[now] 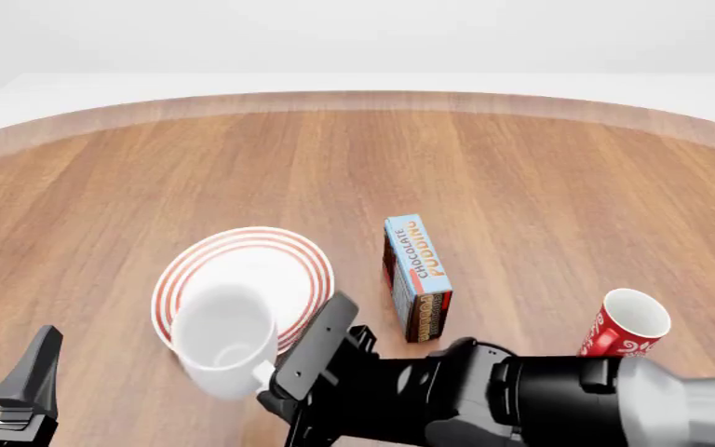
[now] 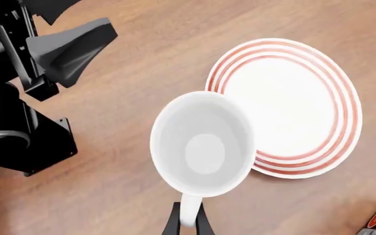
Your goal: Pick up the white mug and put it on the plate, and put the chocolate pudding to the right of the plate.
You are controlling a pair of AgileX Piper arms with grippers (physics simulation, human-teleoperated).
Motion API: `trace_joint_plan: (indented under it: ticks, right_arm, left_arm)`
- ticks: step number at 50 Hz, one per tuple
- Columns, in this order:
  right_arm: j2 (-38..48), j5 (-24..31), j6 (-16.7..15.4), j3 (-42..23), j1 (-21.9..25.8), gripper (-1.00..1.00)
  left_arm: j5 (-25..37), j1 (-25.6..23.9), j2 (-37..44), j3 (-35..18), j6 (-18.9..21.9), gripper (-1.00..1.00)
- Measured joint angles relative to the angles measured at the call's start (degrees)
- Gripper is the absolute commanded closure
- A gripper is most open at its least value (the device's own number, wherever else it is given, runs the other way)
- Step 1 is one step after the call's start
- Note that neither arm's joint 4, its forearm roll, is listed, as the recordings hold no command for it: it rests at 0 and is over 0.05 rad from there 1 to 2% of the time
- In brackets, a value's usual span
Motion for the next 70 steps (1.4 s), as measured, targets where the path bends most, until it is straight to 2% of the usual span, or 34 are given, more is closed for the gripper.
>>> trace_joint_plan:
  ticks: [41, 70]
  right_arm:
    - [-1.0, 2.2, -2.0, -5.7, -5.6, 1.00]
    - [1.2, 1.7, -3.0, -9.2, -9.6, 1.00]
  left_arm:
    - [0.0, 0.0, 0.0, 0.0, 0.0, -1.00]
    - [0.0, 0.0, 0.0, 0.0, 0.0, -1.00]
